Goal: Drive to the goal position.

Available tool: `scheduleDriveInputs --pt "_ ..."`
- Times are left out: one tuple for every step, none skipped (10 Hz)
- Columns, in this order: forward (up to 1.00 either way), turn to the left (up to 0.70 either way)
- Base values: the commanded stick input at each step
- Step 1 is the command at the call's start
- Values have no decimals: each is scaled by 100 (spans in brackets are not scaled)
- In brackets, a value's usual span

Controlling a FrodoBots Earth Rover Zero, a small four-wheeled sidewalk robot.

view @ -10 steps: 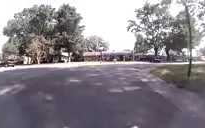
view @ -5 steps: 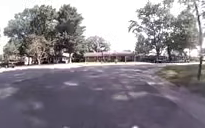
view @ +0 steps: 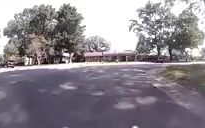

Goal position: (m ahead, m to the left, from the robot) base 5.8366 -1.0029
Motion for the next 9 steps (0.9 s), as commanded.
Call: scheduleDriveInputs --pt "69 3" --pt "69 3" --pt "69 3" --pt "69 3" --pt "69 3" --pt "69 3" --pt "69 3" --pt "69 3" --pt "69 3"
